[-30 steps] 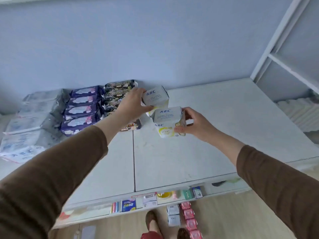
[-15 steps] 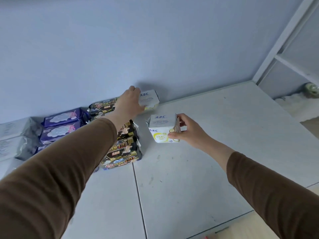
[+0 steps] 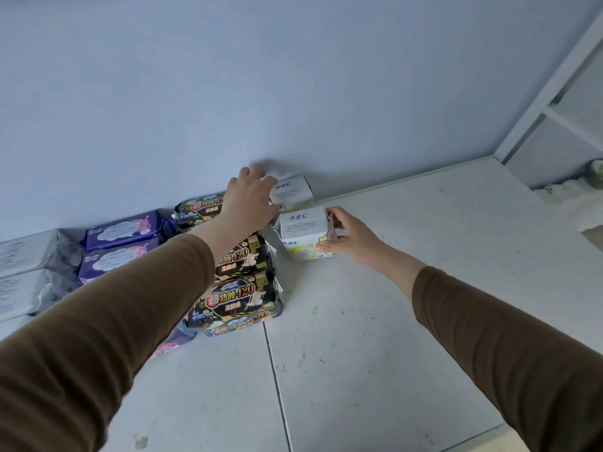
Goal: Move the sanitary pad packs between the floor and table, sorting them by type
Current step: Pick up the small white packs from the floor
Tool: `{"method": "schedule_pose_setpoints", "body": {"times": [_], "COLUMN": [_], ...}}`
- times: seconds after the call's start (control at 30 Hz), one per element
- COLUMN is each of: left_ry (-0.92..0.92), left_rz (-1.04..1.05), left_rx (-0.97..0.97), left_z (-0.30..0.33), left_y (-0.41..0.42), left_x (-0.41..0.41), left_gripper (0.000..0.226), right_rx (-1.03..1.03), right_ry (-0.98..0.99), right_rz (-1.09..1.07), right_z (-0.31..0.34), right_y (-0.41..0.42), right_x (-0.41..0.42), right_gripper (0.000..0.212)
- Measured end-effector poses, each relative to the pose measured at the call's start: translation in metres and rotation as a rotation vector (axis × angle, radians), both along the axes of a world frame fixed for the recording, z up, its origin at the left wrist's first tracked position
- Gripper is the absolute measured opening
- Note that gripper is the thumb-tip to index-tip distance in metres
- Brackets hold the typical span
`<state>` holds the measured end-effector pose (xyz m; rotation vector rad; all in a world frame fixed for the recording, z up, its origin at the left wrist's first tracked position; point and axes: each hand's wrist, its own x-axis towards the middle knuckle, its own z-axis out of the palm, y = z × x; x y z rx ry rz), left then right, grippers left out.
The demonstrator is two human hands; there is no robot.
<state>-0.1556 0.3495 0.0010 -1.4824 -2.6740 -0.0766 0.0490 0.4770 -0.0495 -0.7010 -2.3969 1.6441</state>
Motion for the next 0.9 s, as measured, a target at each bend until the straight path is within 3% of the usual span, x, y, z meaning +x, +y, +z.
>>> {"method": "schedule_pose_setpoints", "body": {"times": [0.43, 0.6, 0.73, 0.9], "left_ry": [0.006, -0.016, -0.003, -0.031], "left_rz": [-0.01, 0.027, 0.075, 0.135], "left_rx": [0.069, 0.079, 0.08, 0.096], "left_z": [0.017, 0.018, 0.021, 0.018], "left_y": [-0.059, -0.075, -0.089, -0.113], "left_x": [0.029, 0.056, 0.096, 0.176], "left_gripper": [0.033, 0.037, 0.044, 0.039], "right_rx": [0.071, 0.144, 0.38, 0.572], "right_ry": [-0.087, -0.139, -0.101, -0.079], "right_rz": [0.043, -0.094, -0.099, 0.049], "right_z": [-0.003, -0.002, 0.014, 0.041], "right_y": [0.01, 0.002, -0.008, -0.034], "right_x": [-0.03, -0.013, 0.029, 0.108], "right_gripper": [0.065, 0.094, 0.069, 0.058]}}
